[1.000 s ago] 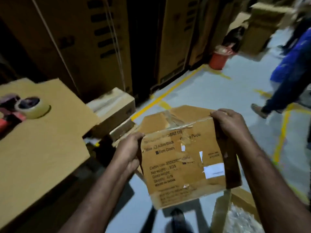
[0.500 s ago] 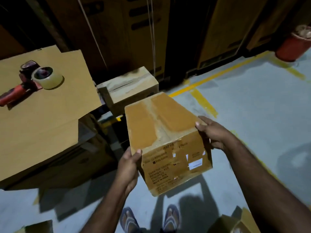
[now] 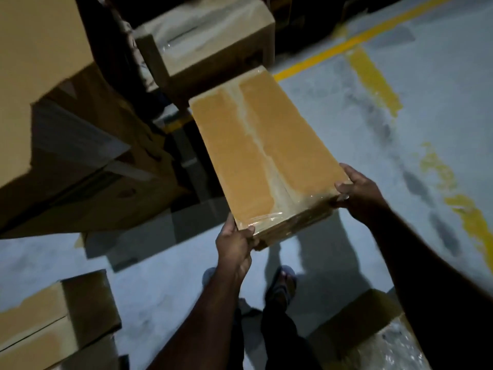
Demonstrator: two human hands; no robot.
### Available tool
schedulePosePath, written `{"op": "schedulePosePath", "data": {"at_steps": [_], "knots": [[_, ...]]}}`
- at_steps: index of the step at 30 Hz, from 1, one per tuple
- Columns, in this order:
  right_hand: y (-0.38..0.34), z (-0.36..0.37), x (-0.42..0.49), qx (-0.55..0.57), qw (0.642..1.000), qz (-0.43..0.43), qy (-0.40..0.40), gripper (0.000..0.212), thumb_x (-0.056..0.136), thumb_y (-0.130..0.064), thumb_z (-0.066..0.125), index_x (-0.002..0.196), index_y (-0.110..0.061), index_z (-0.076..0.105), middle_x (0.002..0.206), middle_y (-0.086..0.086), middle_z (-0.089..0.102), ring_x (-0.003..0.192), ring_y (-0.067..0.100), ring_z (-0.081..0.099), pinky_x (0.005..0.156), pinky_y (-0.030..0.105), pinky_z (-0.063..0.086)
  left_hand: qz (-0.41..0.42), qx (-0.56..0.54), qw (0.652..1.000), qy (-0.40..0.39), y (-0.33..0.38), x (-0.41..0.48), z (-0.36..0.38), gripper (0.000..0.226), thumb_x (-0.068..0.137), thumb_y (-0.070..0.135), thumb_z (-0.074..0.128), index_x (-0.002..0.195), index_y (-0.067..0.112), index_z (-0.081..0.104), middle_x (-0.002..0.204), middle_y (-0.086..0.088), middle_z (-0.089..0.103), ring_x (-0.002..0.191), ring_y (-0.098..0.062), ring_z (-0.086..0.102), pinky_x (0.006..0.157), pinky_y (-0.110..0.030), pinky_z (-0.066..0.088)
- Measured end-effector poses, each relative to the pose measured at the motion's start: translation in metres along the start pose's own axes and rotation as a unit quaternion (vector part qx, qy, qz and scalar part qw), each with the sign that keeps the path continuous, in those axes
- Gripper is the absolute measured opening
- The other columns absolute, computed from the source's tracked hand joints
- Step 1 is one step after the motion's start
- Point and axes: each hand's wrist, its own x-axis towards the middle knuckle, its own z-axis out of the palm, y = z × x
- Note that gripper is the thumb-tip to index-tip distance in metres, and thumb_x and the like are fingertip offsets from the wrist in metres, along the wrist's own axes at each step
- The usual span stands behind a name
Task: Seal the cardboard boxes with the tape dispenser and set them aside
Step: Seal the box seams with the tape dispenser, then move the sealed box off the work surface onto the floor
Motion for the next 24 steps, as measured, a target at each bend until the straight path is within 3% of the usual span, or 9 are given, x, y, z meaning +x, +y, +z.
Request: {"op": "schedulePosePath", "data": {"at_steps": [5,9,11,13,15,17,19,21,24], "knots": [[0.014,-0.002,0.031,0.027,1.0,0.012,-0.01,0.051,0.089,0.009,0.049,0.122,-0.026,0.065,0.085,0.007,0.058,0.067,0.02,0.052,0.063,0.034,0.049,-0.025,-0.006,0.999,0.025,-0.015,0.032,0.007,0.067,0.087,-0.024,0.047,0.136,0.02,0.063,0.116,-0.009,0.073,0.094,-0.043,0.069,0.071,-0.052,0.061],[0.022,-0.002,0.047,0.018,1.0,0.006,-0.02,0.051,0.087,0.007,0.051,0.123,-0.026,0.066,0.089,0.012,0.052,0.069,0.023,0.051,0.07,0.039,0.052,-0.027,0.023,0.998,0.042,-0.014,0.052,0.012,0.069,0.085,-0.024,0.048,0.133,0.023,0.064,0.117,-0.006,0.073,0.086,-0.03,0.066,0.057,-0.028,0.056],[0.025,0.002,0.055,0.009,1.0,0.007,-0.001,0.05,0.088,0.007,0.05,0.123,-0.026,0.066,0.088,0.011,0.052,0.071,0.024,0.051,0.072,0.04,0.051,-0.003,0.083,0.996,0.035,-0.015,0.063,0.015,0.064,0.081,-0.021,0.049,0.127,0.02,0.066,0.111,-0.007,0.075,0.084,-0.032,0.067,0.06,-0.028,0.049],[0.031,0.008,0.063,-0.023,0.999,0.003,0.028,0.047,0.088,0.006,0.051,0.121,-0.024,0.066,0.088,0.01,0.051,0.075,0.025,0.048,0.074,0.042,0.047,-0.018,0.129,0.99,0.045,-0.013,0.075,0.019,0.042,0.081,-0.013,0.055,0.113,0.012,0.066,0.103,-0.014,0.073,0.078,-0.033,0.066,0.057,-0.029,0.043],[0.039,0.016,0.069,-0.066,0.996,0.006,0.052,0.04,0.084,0.0,0.053,0.11,-0.026,0.068,0.083,0.008,0.052,0.075,0.026,0.049,0.073,0.043,0.046,-0.042,0.141,0.988,0.055,-0.009,0.083,0.024,0.016,0.086,-0.006,0.062,0.092,0.007,0.054,0.092,-0.016,0.063,0.065,-0.023,0.053,0.047,-0.021,0.035],[0.049,0.017,0.076,-0.104,0.992,0.017,0.066,0.033,0.08,-0.01,0.056,0.106,-0.028,0.066,0.08,0.006,0.056,0.076,0.025,0.053,0.075,0.046,0.052,-0.067,0.148,0.986,0.042,-0.011,0.088,0.026,0.021,0.091,0.0,0.064,0.091,0.01,0.045,0.09,-0.012,0.055,0.062,-0.015,0.042,0.04,-0.016,0.03],[0.06,0.015,0.085,-0.165,0.983,0.012,0.078,0.042,0.082,-0.015,0.058,0.12,-0.031,0.062,0.095,0.004,0.064,0.086,0.028,0.062,0.084,0.049,0.057,-0.095,0.163,0.982,0.01,-0.014,0.092,0.026,0.022,0.091,0.011,0.066,0.096,0.012,0.044,0.095,-0.012,0.056,0.067,-0.018,0.045,0.046,-0.019,0.031],[0.067,0.013,0.087,-0.233,0.97,0.011,0.07,0.05,0.09,-0.014,0.057,0.137,-0.03,0.053,0.116,0.006,0.066,0.103,0.03,0.065,0.086,0.043,0.056,-0.11,0.203,0.973,-0.007,-0.012,0.091,0.025,0.031,0.084,0.023,0.069,0.102,0.01,0.048,0.098,-0.01,0.058,0.075,-0.02,0.049,0.054,-0.023,0.034],[0.066,0.016,0.084,-0.339,0.937,0.019,0.076,0.065,0.087,-0.029,0.056,0.149,-0.026,0.035,0.124,0.016,0.058,0.108,0.04,0.06,0.091,0.047,0.052,-0.085,0.235,0.968,-0.025,-0.002,0.088,0.026,0.026,0.079,0.017,0.069,0.092,0.005,0.05,0.079,-0.012,0.05,0.05,-0.011,0.044,0.036,-0.014,0.029]]}}
